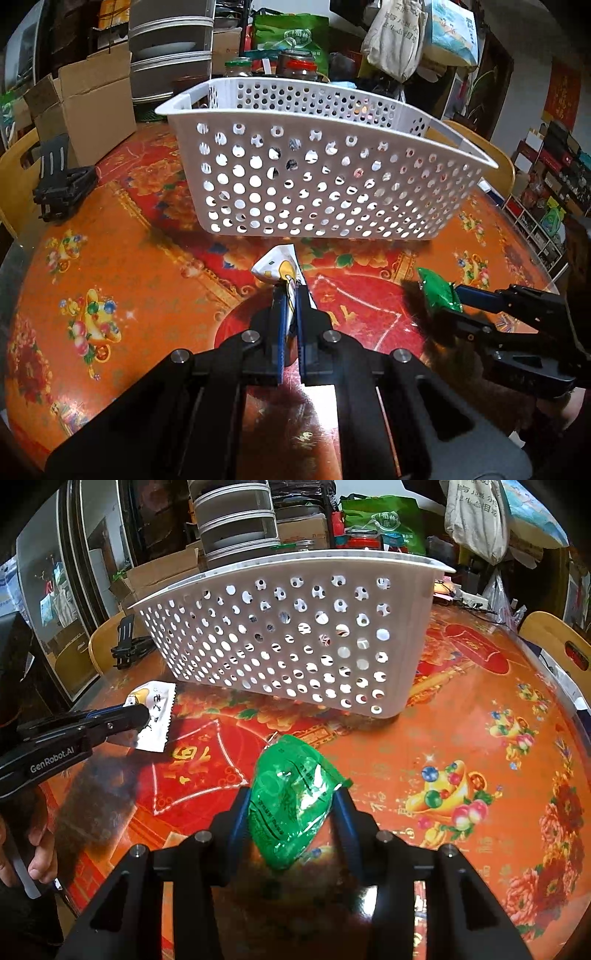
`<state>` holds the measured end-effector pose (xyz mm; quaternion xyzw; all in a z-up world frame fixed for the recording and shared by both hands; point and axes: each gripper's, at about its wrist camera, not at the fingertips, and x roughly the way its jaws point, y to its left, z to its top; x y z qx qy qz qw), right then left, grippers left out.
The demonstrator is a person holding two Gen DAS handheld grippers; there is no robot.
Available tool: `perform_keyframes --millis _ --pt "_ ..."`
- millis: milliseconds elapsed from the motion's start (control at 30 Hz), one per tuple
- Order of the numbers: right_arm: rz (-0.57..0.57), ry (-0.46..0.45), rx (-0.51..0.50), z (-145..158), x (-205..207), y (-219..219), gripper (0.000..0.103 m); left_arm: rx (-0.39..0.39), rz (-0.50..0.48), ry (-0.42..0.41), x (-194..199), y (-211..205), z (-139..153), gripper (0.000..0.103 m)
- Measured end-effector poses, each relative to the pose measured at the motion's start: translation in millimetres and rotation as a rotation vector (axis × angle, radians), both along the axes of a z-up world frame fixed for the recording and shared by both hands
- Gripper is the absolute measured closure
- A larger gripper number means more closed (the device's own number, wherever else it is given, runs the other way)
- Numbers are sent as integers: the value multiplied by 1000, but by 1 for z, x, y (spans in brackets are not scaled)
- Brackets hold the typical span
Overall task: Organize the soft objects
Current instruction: 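Carry both packets into the basket and open both grippers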
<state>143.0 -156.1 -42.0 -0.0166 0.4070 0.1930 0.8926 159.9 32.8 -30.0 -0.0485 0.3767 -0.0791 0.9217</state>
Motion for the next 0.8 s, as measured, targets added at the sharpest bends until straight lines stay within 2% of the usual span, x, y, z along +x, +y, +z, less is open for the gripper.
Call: perform_keyframes --millis 100,133,167,467,800 --pt "-2 -14 5 2 -2 -1 67 -3 0 -13 -6 0 4 99" --pt "-2 -16 15 3 -3 -2 73 -4 -1 -15 -6 0 4 99" --pt "0 -14 26 5 -4 -2 87 -5 -1 -17 -7 1 5 99" --pt "9 -27 7 9 -7 1 89 -29 16 -16 -10 10 8 99" --pt "1 -94 27 38 -23 -6 90 -38 17 -40 -18 14 19 99"
